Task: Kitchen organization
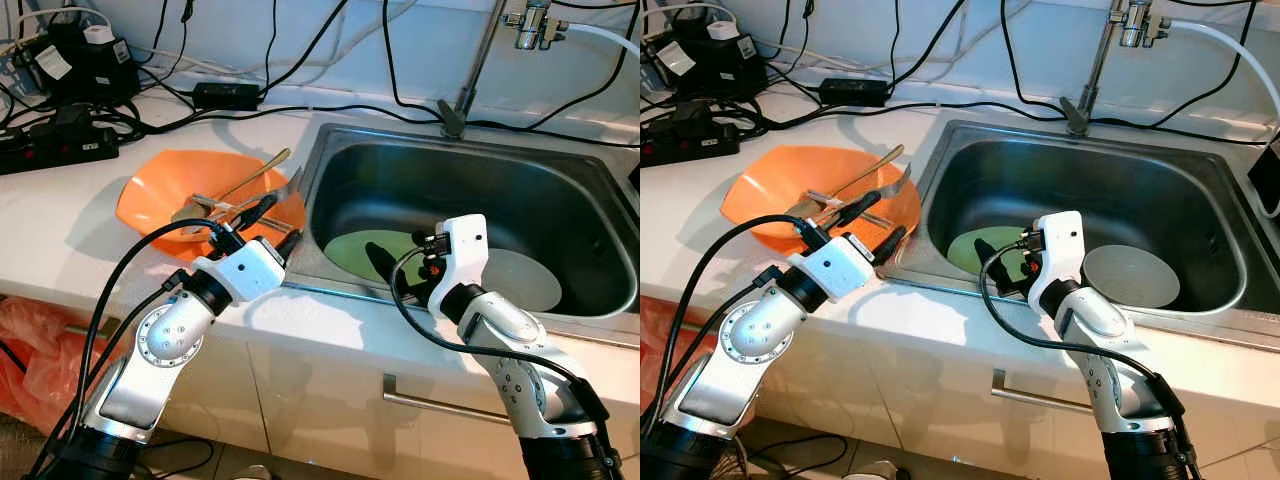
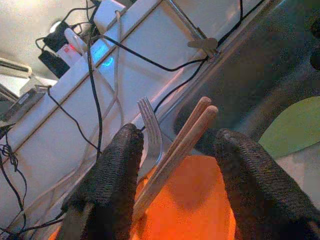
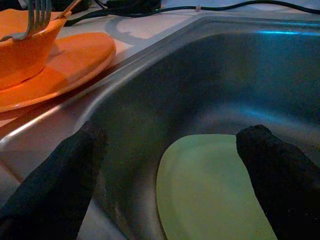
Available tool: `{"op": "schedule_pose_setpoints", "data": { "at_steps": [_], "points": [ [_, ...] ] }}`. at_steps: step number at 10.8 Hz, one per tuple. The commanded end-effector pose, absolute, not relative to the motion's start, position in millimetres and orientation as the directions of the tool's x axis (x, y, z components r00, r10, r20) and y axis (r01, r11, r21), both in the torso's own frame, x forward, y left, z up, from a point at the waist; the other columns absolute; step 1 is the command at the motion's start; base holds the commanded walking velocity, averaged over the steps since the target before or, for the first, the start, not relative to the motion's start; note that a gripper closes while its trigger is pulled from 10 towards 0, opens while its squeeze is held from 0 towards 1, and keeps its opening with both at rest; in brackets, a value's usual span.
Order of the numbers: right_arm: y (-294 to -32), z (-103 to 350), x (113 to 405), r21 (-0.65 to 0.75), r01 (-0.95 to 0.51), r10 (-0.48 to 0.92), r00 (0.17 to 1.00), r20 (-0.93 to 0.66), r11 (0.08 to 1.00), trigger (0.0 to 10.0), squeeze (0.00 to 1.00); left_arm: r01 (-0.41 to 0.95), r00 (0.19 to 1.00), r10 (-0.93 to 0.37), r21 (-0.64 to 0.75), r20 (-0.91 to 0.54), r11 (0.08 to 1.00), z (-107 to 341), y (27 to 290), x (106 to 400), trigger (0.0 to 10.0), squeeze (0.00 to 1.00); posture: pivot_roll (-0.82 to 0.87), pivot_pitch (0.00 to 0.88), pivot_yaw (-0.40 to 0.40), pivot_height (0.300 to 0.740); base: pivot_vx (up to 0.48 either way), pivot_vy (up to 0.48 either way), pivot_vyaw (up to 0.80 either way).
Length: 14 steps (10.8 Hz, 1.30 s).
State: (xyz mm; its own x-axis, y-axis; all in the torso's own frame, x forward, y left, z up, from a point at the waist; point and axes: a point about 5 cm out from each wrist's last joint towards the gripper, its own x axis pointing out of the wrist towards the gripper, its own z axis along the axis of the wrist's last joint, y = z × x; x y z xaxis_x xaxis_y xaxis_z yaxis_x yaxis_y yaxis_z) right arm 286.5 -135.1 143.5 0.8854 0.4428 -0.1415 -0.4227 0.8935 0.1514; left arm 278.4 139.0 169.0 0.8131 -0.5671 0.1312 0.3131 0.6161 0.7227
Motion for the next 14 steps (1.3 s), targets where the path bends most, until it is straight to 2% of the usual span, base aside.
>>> {"op": "schedule_pose_setpoints", "data": {
  "at_steps": [1, 10, 14],
  "points": [
    [-138, 144, 287, 0.15, -0.41, 0.43, 0.891, -0.144, 0.9, 10.0, 0.0, 0.288, 0.816, -0.558, 0.733, 0.148, 0.616, 173, 141, 281, 0.0, 0.0, 0.16, 0.011, 0.003, 0.74, 0.0, 0.0, 0.0],
    [-140, 144, 286, 0.149, -0.407, 0.427, 0.893, -0.142, 0.901, 10.0, 0.0, 0.247, 0.814, -0.552, 0.75, 0.183, 0.613, 178, 143, 281, 0.0, 0.0, 0.16, 0.015, 0.002, 0.74, 0.0, 0.0, 0.0],
    [-140, 144, 286, 0.152, -0.405, 0.425, 0.894, -0.14, 0.902, 10.0, 0.0, 0.095, 0.812, -0.51, 0.798, 0.284, 0.596, 199, 149, 282, 0.0, 0.0, 0.16, 0.014, 0.004, 0.74, 0.0, 0.0, 0.0]
  ]
}}
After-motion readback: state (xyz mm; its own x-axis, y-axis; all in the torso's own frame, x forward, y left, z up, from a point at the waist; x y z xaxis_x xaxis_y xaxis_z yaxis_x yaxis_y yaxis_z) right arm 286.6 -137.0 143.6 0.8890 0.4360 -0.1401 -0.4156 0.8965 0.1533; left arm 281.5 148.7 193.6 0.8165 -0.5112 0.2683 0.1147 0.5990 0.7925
